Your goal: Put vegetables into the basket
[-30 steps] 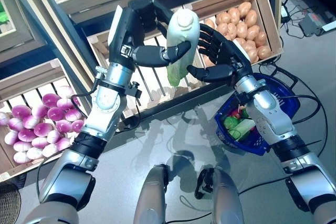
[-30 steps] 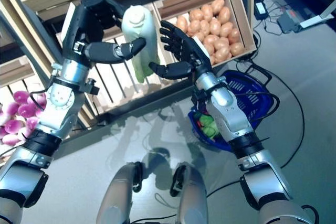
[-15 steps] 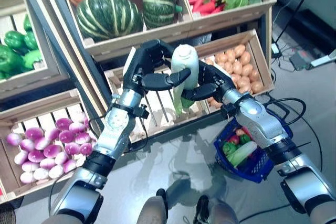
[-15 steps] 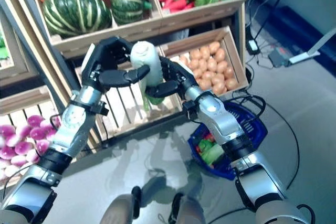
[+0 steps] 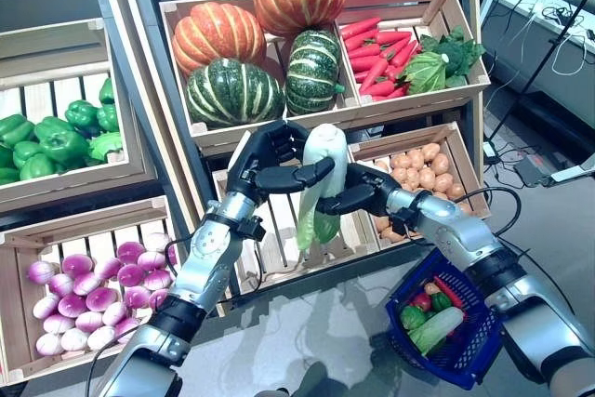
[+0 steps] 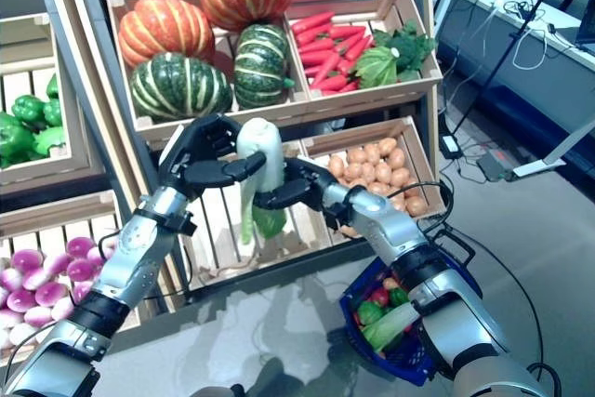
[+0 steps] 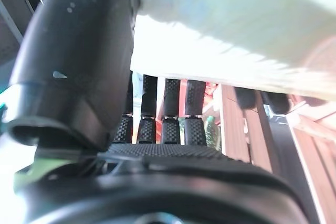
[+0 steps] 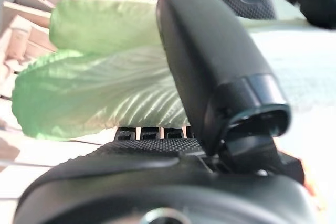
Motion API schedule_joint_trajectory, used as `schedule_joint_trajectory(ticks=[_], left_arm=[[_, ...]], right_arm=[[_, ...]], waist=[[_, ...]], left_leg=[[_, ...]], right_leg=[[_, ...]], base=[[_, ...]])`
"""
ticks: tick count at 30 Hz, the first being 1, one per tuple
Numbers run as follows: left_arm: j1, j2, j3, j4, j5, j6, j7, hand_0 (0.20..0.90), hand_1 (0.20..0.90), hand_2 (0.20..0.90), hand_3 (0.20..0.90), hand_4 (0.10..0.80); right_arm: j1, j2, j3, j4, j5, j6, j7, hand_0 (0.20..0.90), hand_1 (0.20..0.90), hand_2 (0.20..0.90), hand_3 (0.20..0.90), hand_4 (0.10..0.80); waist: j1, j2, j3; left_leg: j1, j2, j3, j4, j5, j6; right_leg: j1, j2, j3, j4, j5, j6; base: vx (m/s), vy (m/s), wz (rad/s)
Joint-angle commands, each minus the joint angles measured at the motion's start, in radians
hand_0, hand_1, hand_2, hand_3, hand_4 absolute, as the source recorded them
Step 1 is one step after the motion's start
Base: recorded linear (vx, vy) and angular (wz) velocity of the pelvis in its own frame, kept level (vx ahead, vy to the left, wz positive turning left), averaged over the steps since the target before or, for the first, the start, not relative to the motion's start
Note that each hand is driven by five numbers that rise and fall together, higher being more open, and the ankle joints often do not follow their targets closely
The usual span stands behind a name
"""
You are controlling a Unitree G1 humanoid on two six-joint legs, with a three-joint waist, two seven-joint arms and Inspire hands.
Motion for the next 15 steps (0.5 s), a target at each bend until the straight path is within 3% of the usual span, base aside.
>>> schedule_joint_trajectory(ticks=[1, 7, 8, 9, 15], left_arm=[[-0.067, -0.041, -0.006, -0.142, -0.062, -0.114, -0.079, 0.300, 0.300, 0.300, 0.300, 0.400], [-0.060, -0.031, -0.001, -0.150, -0.037, -0.108, -0.051, 0.300, 0.300, 0.300, 0.300, 0.400], [-0.053, -0.030, 0.005, -0.148, -0.039, -0.102, -0.055, 0.436, 0.436, 0.436, 0.436, 0.491], [-0.046, -0.029, 0.011, -0.148, -0.033, -0.096, -0.060, 0.900, 0.900, 0.900, 0.900, 0.800], [0.007, -0.008, 0.044, -0.142, -0.003, -0.092, -0.054, 0.900, 0.900, 0.900, 0.900, 0.800]], right_arm=[[-0.044, 0.054, -0.066, 0.016, 0.140, -0.086, -0.001, 0.300, 0.300, 0.300, 0.300, 0.400], [-0.007, 0.055, -0.081, -0.006, 0.106, -0.107, -0.061, 0.300, 0.300, 0.300, 0.300, 0.400], [0.008, 0.053, -0.091, -0.013, 0.093, -0.109, -0.067, 0.300, 0.300, 0.300, 0.300, 0.400], [0.023, 0.050, -0.098, -0.019, 0.084, -0.110, -0.070, 0.300, 0.300, 0.300, 0.300, 0.400], [0.131, 0.015, -0.157, -0.067, 0.029, -0.132, -0.099, 0.300, 0.300, 0.300, 0.300, 0.400]], waist=[[0.015, -0.013, -0.112], [0.000, -0.010, -0.117], [-0.003, -0.010, -0.118], [-0.006, -0.010, -0.119], [-0.027, -0.005, -0.124]], left_leg=[[-0.010, -0.045, 0.025, -0.025, -0.010, 0.039], [0.011, -0.047, 0.031, -0.057, -0.003, 0.043], [0.016, -0.047, 0.033, -0.064, -0.002, 0.044], [0.021, -0.047, 0.035, -0.074, 0.001, 0.045], [0.044, -0.045, 0.050, -0.113, 0.012, 0.049]], right_leg=[[-0.001, 0.014, 0.013, -0.077, 0.087, -0.089], [0.012, 0.023, 0.026, -0.102, 0.097, -0.089], [0.015, 0.025, 0.029, -0.108, 0.100, -0.089], [0.018, 0.026, 0.031, -0.116, 0.103, -0.088], [0.028, 0.034, 0.047, -0.142, 0.118, -0.083]], base=[[0.000, 0.000, 0.00], [0.039, -0.018, -0.02], [0.028, -0.023, -0.04], [0.000, 0.000, 0.00], [0.007, -0.030, -0.11]])
